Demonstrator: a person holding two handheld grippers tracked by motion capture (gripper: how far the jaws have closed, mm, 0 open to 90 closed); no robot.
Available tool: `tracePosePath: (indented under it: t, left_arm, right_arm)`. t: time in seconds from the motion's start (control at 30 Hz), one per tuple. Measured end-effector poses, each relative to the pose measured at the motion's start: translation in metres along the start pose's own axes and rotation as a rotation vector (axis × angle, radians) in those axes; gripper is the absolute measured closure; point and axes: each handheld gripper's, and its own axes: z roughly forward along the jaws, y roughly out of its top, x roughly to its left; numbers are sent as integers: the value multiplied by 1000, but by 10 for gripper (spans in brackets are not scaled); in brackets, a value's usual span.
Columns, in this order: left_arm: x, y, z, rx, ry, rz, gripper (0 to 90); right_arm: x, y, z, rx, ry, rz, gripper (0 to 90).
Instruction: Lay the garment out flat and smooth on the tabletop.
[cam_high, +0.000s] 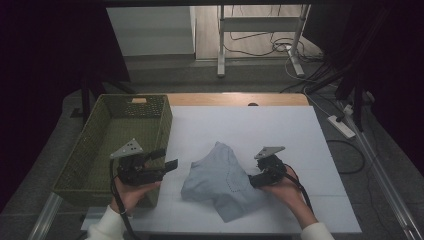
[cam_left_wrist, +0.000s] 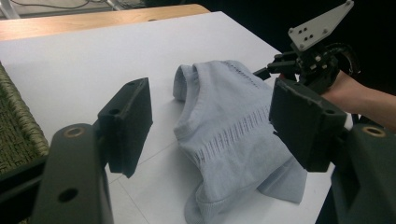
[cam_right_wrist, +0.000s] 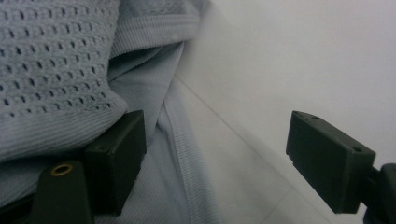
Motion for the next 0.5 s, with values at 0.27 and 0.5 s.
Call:
tracePosePath:
  t: [0.27,0.5]
  left_arm:
    - [0,0,1,3,-1,-2,303]
    - [-1,-1,2,8,1,-1,302]
  right_arm:
    - [7,-1,12,40,18,-20,275]
    - [8,-2,13,43,52,-15,439]
